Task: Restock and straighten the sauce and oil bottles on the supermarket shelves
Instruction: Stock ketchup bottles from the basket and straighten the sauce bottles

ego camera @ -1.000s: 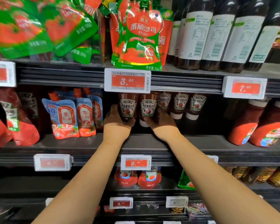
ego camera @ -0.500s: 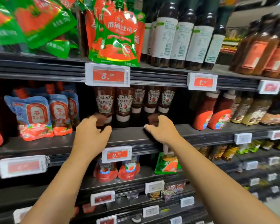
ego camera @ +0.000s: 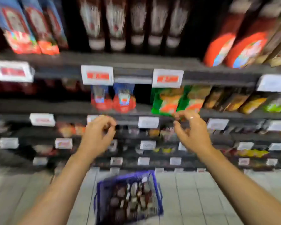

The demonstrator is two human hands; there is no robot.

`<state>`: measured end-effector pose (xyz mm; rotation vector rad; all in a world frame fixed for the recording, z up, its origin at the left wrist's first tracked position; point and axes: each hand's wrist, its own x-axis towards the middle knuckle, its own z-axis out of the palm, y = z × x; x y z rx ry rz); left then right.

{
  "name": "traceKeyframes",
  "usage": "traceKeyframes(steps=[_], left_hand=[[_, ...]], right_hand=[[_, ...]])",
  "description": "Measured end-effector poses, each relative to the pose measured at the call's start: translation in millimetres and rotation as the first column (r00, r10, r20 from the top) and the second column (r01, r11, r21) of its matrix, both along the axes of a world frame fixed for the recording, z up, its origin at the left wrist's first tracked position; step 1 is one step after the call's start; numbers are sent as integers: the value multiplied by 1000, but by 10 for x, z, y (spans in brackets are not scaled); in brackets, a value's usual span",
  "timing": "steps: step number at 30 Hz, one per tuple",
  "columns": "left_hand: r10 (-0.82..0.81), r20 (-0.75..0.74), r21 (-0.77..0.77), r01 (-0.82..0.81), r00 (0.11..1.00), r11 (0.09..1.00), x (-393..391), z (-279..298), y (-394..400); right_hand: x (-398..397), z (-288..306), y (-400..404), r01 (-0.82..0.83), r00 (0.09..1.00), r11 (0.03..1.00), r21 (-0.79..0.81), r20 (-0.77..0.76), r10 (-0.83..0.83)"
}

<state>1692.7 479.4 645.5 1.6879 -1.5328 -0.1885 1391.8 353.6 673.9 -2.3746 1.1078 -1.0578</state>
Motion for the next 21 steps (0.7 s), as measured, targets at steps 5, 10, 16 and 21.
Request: traceKeyframes(steps=[5, 10, 16, 21], left_hand=[[279, -177, 627, -111, 944, 771, -293, -1387, 672], [353, -95, 906, -66, 931, 417, -578, -2411, 1322], [489, -119, 982, 31, 864, 185, -823, -3750, 1661], [667, -188, 979, 84, 721, 185, -906, -4943, 1586]], right_hand=[[-584, -1514, 362, 149, 922, 751, 643, -365, 129], [-951, -2668, 828, 314, 746, 410, 856, -490, 452], [-897, -3928, 1181, 457, 725, 223, 861, -506, 467], [-645, -5207, 1200, 439, 699, 264, 859, -511, 500]])
